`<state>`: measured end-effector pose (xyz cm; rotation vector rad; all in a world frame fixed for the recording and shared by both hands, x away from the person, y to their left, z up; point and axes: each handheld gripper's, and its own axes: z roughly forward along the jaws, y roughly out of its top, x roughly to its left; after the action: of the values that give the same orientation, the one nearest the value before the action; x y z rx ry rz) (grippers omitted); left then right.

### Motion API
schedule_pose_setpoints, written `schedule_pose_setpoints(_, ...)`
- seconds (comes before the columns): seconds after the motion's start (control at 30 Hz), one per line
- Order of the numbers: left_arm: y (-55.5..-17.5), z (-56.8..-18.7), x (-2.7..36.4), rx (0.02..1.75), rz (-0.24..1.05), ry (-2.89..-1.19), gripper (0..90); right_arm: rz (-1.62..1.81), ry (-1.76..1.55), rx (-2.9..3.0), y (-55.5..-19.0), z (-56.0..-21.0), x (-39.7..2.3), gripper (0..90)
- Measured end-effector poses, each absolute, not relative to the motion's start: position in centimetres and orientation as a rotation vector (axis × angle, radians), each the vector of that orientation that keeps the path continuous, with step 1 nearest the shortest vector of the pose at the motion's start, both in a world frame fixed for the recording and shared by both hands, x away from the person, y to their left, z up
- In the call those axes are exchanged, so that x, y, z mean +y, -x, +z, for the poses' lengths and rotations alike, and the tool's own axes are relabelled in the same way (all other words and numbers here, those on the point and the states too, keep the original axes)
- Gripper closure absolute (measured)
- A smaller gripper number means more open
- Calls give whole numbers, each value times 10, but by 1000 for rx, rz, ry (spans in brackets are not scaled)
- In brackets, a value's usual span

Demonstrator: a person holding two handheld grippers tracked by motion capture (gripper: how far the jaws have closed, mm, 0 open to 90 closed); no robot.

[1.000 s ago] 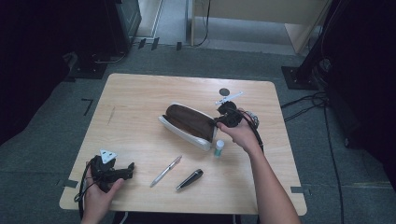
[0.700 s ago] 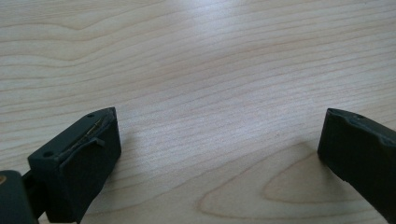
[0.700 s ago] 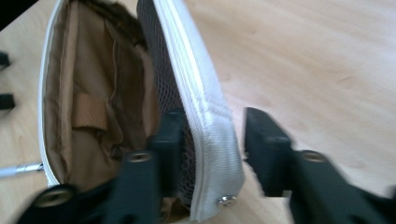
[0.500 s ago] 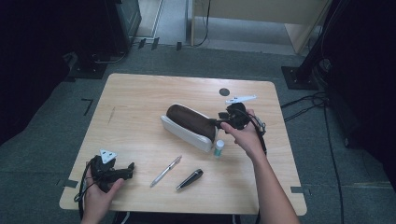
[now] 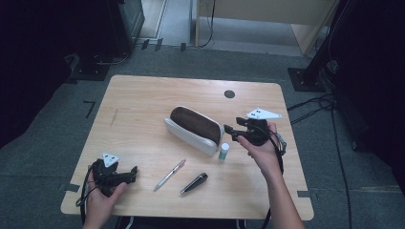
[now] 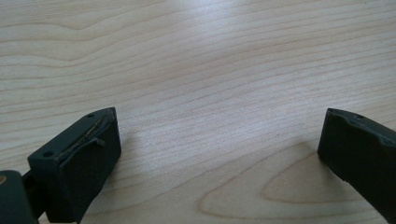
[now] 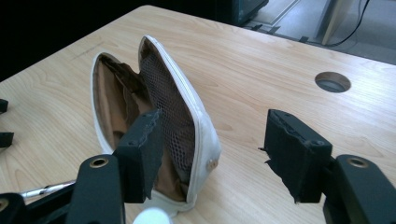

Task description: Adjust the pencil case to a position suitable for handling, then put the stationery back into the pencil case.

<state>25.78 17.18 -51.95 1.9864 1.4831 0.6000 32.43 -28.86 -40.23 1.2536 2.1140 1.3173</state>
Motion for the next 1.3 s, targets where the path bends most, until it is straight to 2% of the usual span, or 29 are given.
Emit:
schedule_pose_setpoints(0.43,-258,-519,172,1482,599,-1989,0,1384,-1305,2056,-282,-417,-298,360)
schedule_pose_setpoints(0.93,-258,-519,172,1482,599,-1989,0,1415,-1286,2074,-260,-431,-287,492)
schedule_pose_setpoints(1.3,-258,-519,172,1481,599,-1989,0,1363,-1301,2064,-260,-447,-280,511)
